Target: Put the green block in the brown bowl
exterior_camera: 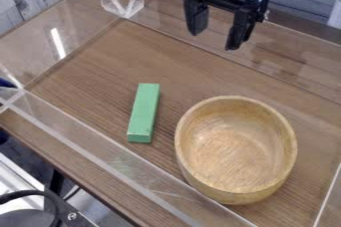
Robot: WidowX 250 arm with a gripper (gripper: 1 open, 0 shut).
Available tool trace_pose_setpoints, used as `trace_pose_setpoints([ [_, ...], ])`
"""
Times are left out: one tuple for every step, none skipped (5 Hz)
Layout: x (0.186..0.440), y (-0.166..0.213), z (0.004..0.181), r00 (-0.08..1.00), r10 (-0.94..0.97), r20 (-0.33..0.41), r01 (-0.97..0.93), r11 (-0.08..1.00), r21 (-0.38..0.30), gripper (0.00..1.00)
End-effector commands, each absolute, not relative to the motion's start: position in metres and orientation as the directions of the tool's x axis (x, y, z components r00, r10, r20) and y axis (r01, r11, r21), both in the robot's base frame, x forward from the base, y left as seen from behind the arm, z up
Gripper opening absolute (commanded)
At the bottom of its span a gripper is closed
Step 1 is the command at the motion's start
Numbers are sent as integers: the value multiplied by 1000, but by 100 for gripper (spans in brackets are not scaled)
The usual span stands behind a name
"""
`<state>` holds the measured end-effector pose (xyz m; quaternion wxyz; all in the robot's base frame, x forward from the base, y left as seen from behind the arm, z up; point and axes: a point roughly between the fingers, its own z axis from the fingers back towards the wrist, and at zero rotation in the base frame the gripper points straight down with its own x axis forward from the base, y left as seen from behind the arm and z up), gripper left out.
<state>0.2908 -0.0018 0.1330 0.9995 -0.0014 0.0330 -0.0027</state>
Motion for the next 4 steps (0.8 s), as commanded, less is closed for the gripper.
trace_pose_setpoints([
  [286,1,125,996,-10,-86,10,1000,0,100],
  [266,12,120,996,-13,-88,14,1000,1,100],
  [243,28,114,997,-6,-71,6,1000,6,100],
  [226,45,106,997,7,-73,-6,1000,13,100],
])
